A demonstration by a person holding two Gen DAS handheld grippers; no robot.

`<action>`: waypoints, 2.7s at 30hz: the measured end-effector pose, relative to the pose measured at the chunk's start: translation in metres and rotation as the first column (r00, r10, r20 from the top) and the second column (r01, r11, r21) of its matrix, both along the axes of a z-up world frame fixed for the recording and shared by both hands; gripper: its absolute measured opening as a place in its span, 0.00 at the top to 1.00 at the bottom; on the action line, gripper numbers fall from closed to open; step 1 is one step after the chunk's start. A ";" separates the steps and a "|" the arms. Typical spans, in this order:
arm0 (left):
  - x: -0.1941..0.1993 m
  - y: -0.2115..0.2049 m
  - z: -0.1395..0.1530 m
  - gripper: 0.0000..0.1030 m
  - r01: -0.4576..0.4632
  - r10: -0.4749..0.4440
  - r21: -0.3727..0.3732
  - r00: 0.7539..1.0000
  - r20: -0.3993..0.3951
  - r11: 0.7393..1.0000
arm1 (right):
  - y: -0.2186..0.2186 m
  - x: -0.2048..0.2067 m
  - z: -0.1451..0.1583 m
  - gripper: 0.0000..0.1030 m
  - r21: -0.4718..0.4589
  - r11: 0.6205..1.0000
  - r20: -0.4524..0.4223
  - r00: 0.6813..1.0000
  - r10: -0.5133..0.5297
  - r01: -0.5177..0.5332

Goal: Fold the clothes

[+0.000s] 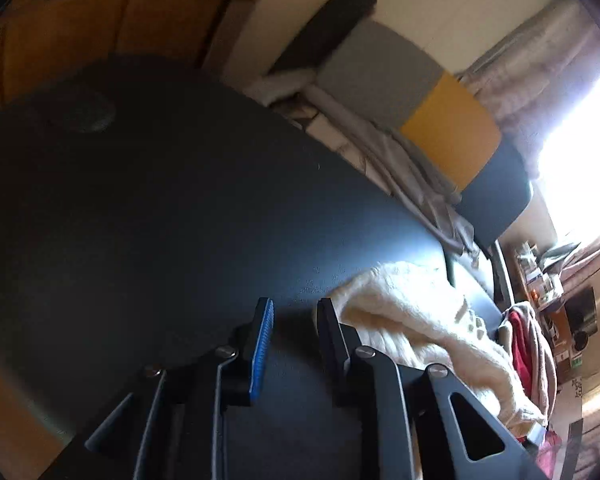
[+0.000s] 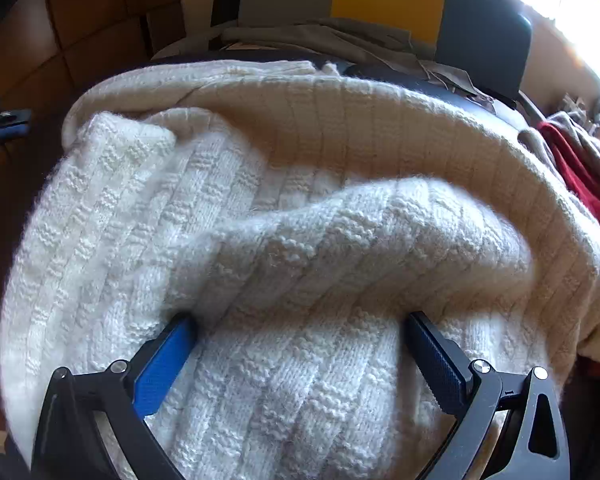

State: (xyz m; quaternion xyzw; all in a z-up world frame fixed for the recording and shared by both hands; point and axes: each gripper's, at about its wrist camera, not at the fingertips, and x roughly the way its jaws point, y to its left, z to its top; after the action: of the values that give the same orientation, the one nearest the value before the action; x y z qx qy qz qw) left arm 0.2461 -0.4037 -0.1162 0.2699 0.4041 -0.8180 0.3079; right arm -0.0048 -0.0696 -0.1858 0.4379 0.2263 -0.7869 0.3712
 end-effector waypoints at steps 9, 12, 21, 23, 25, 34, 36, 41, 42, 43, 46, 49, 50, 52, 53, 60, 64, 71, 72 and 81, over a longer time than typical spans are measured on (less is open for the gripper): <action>-0.090 0.110 0.050 0.73 0.412 -0.418 -0.195 0.908 0.015 0.890 | 0.014 -0.003 0.013 0.00 -0.048 0.996 0.140 0.987 0.078 -0.072; -0.145 0.138 0.056 0.73 0.505 -0.506 -0.248 0.860 0.066 0.827 | 0.032 -0.019 0.042 0.00 -0.159 0.987 0.180 0.983 0.046 -0.017; -0.290 0.160 0.012 0.63 0.629 -0.581 -0.236 0.776 0.246 0.741 | 0.022 -0.120 0.080 0.00 -0.245 0.948 0.008 0.978 -0.207 0.203; -0.301 0.156 -0.002 0.62 0.640 -0.589 -0.196 0.764 0.262 0.743 | 0.012 -0.137 0.066 0.00 -0.210 0.946 0.017 0.968 -0.249 0.247; -0.310 0.152 -0.013 0.62 0.638 -0.586 -0.182 0.764 0.271 0.748 | -0.003 -0.162 0.048 0.00 -0.152 0.950 0.054 0.962 -0.268 0.273; -0.338 0.129 -0.058 0.62 0.614 -0.531 -0.181 0.770 0.354 0.768 | -0.045 -0.202 -0.006 0.00 -0.013 0.963 0.096 0.959 -0.265 0.268; -0.336 0.124 -0.061 0.62 0.607 -0.519 -0.217 0.780 0.350 0.765 | -0.052 -0.206 -0.007 0.00 -0.017 0.965 0.086 0.962 -0.258 0.260; -0.334 0.098 -0.064 0.60 0.571 -0.496 -0.235 0.811 0.312 0.786 | -0.074 -0.214 -0.009 0.00 -0.047 0.967 0.051 0.968 -0.247 0.249; -0.334 0.091 -0.065 0.60 0.563 -0.491 -0.233 0.817 0.302 0.793 | -0.080 -0.216 -0.010 0.00 -0.055 0.968 0.043 0.969 -0.244 0.246; -0.334 0.084 -0.065 0.60 0.554 -0.486 -0.231 0.824 0.292 0.800 | -0.086 -0.218 -0.010 0.00 -0.063 0.968 0.035 0.970 -0.241 0.243; -0.339 0.067 -0.065 0.59 0.542 -0.473 -0.242 0.832 0.291 0.805 | -0.105 -0.224 -0.011 0.00 -0.079 0.971 0.013 0.974 -0.226 0.226; -0.346 0.052 -0.066 0.59 0.545 -0.473 -0.259 0.831 0.294 0.797 | -0.122 -0.230 -0.012 0.00 -0.089 0.973 -0.003 0.977 -0.214 0.213; -0.348 0.047 -0.066 0.59 0.547 -0.475 -0.260 0.830 0.290 0.796 | -0.127 -0.232 -0.012 0.00 -0.093 0.973 -0.009 0.977 -0.211 0.210; -0.353 0.037 -0.067 0.58 0.551 -0.481 -0.262 0.828 0.286 0.792 | -0.133 -0.233 -0.013 0.00 -0.099 0.970 -0.013 0.974 -0.225 0.223; -0.355 0.033 -0.067 0.58 0.556 -0.486 -0.264 0.825 0.288 0.788 | -0.136 -0.234 -0.013 0.00 -0.101 0.968 -0.015 0.972 -0.232 0.230; -0.360 0.035 -0.053 0.59 0.550 -0.442 -0.256 0.814 0.377 0.795 | -0.136 -0.233 -0.012 0.00 -0.104 0.966 -0.019 0.971 -0.239 0.236; -0.312 0.057 -0.018 0.59 0.485 -0.421 -0.290 0.870 0.258 0.825 | -0.127 -0.226 -0.006 0.00 -0.090 0.979 0.025 0.983 -0.180 0.181; -0.215 0.124 -0.021 0.58 0.476 -0.427 -0.291 0.878 0.217 0.830 | -0.048 -0.152 0.023 0.00 -0.200 0.974 0.081 0.993 -0.090 0.104; -0.202 0.131 -0.024 0.58 0.474 -0.425 -0.282 0.879 0.219 0.834 | -0.035 -0.138 0.025 0.00 -0.209 0.973 0.097 0.992 -0.075 0.094; -0.122 0.164 -0.059 0.58 0.451 -0.397 -0.206 0.882 0.256 0.869 | 0.071 -0.045 0.007 0.00 -0.273 0.956 0.295 0.955 -0.019 0.104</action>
State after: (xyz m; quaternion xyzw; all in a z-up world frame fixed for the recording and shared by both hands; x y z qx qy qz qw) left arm 0.1245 -0.2397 -0.1756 0.3926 0.1901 -0.8790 0.1927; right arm -0.0500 0.0011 -0.1784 0.4970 0.0396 -0.7500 0.4347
